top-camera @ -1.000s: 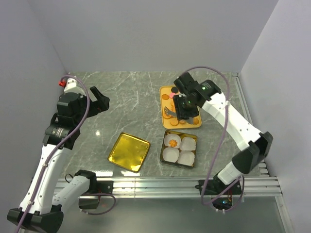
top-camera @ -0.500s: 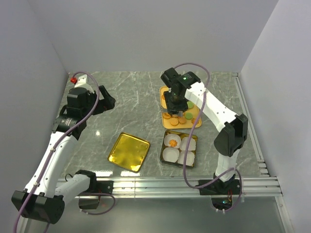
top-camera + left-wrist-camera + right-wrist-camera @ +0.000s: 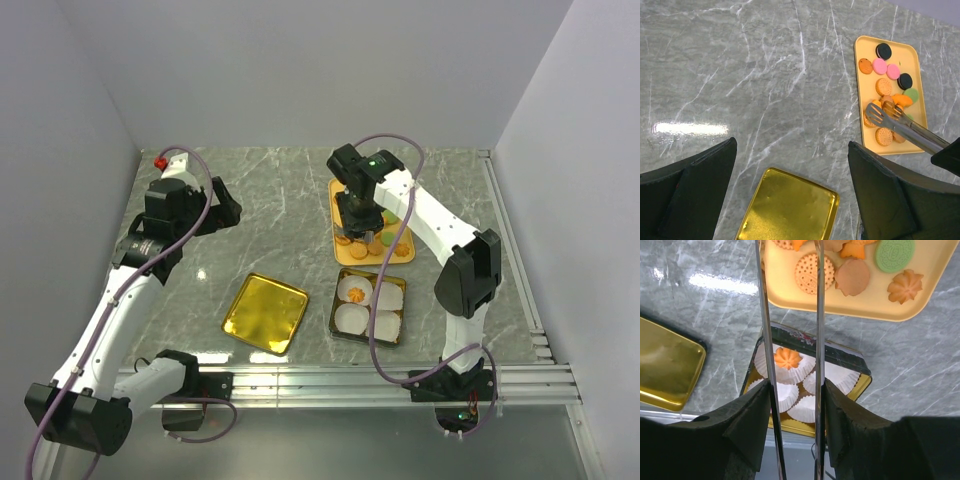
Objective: Pack the cookies
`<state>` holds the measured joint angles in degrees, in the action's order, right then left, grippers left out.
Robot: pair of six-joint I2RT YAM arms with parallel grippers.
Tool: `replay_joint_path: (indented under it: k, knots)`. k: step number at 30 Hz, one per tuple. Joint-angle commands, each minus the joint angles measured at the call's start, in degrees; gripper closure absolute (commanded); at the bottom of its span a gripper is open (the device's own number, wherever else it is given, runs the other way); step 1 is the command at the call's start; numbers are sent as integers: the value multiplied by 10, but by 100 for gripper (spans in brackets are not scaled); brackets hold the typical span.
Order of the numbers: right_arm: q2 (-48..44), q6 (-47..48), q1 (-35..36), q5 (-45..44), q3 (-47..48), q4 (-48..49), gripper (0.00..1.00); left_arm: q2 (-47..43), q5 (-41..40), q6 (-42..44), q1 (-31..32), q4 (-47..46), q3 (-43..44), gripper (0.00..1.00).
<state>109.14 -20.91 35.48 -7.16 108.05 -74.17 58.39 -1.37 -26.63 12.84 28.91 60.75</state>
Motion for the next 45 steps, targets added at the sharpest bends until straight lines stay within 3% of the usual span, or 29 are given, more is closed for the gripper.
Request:
replay_joint_path:
  k: [1,10,18,24,31,35,41,45]
  knots:
    - [-2,10,1,-20,-8,13,50,-10,0,3,3,-23,8,1]
    - [-11,5,2,-15,-21,27,61,-4,5,4,3,-17,12,1]
    - [-38,-8,0,-37,8,15,63,20,-6,2,8,-14,42,1]
    - [-109,-17,0,-37,-24,23,63,16,-58,18,10,-2,67,1]
    - [-243,-40,0,-21,-135,47,63,13,-142,-10,11,19,65,1]
    - [-314,-62,-1,-10,-194,60,63,-22,-139,-23,12,-32,25,0]
    - [-433,-78,0,9,-297,79,63,-89,-108,30,12,-204,-69,1]
    - [-495,-87,0,11,-351,64,63,-84,-167,-22,12,-227,-85,1]
